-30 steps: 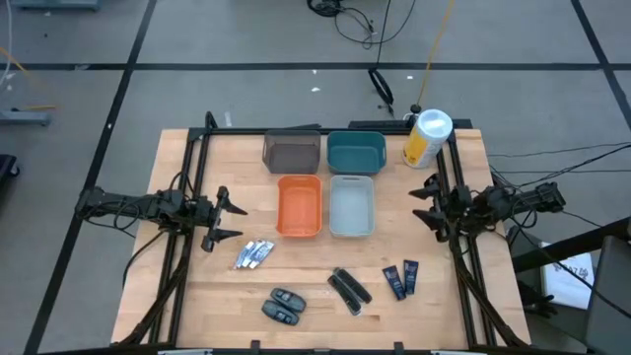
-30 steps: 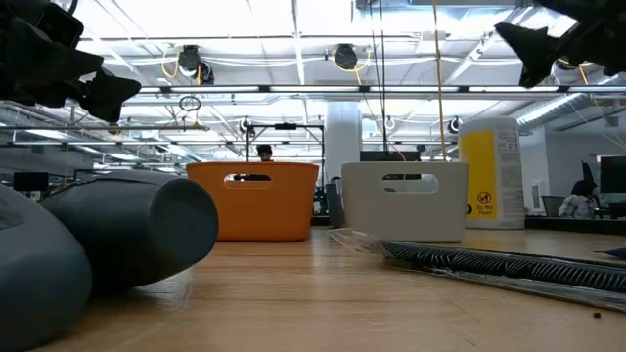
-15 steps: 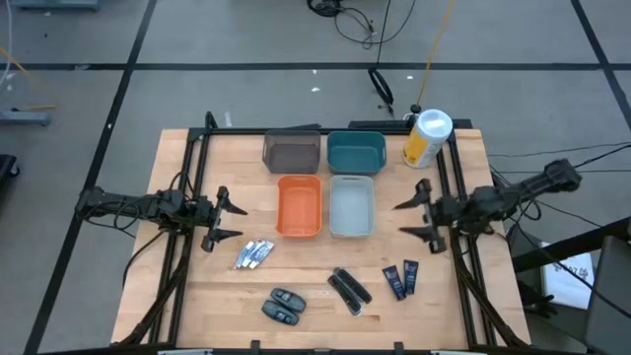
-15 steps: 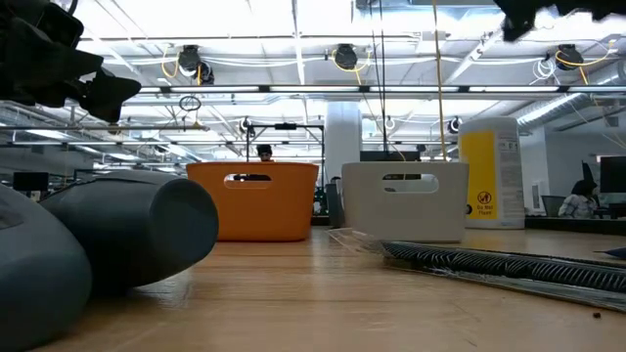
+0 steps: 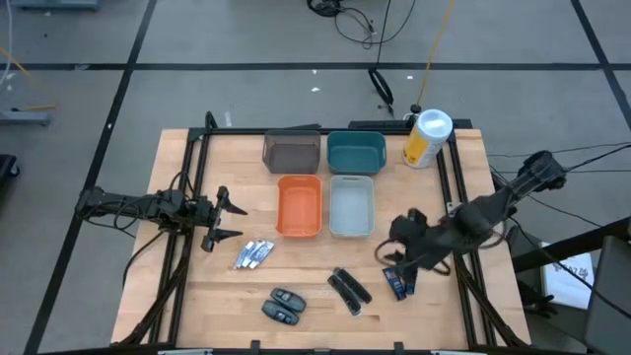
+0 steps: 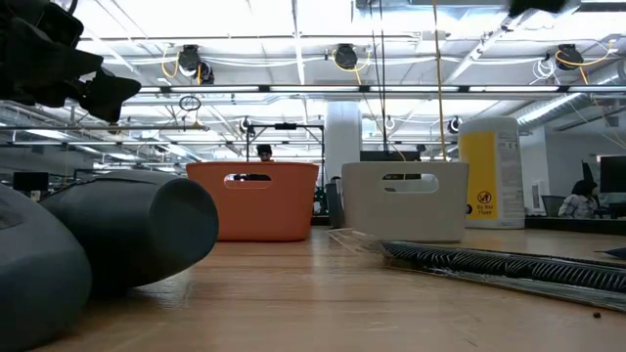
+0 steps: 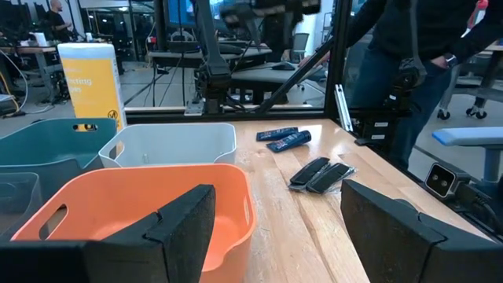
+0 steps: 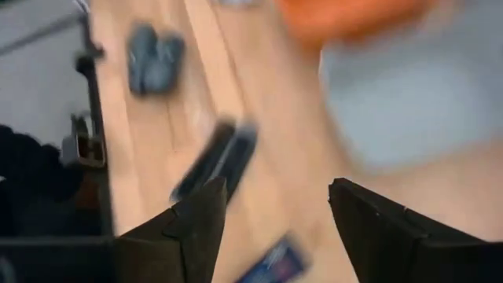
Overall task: Pick & Place Travel size toiletries
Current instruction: Put the right blue shave cream into the dark blue bin
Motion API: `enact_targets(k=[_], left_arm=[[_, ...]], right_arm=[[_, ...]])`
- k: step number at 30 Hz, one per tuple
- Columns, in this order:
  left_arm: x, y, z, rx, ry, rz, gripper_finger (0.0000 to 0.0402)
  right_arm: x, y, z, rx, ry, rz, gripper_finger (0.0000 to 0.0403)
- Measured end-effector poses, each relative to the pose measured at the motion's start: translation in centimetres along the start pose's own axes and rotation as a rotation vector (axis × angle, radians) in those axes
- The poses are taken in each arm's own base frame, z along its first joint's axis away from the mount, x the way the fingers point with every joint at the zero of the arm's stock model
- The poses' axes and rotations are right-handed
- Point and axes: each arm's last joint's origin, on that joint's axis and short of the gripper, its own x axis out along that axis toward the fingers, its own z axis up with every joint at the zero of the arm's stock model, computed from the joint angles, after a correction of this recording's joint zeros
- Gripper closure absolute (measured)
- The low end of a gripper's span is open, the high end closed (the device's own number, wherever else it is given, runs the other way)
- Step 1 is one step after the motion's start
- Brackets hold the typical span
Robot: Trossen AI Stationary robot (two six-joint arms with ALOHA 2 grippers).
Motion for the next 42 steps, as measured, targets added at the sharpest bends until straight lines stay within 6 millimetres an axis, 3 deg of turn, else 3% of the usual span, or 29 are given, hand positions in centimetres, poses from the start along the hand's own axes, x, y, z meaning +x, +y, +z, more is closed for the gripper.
enact_targets(k=[8, 14, 29, 42], left_arm=[[0.0, 0.0, 0.0, 0.0, 0.0, 0.0, 0.0128], [0.0, 0.0, 0.0, 0.0, 0.0, 0.0, 0.0128], [0.0, 0.0, 0.0, 0.0, 0.0, 0.0, 0.0128], [0.0, 0.0, 0.0, 0.0, 0.0, 0.0, 0.0128]], right_arm=[[5.0, 0.4, -2.5, 0.428, 0.412, -0.202, 0.0193], [7.3, -0.4, -4.4, 0.601, 0.549, -0.34, 0.0193], [9.9, -1.9, -8.7, 0.777, 0.451, -0.472, 0.0193], [12.9, -4.0, -11.5, 0.806, 0.452, -0.388, 0.0193]])
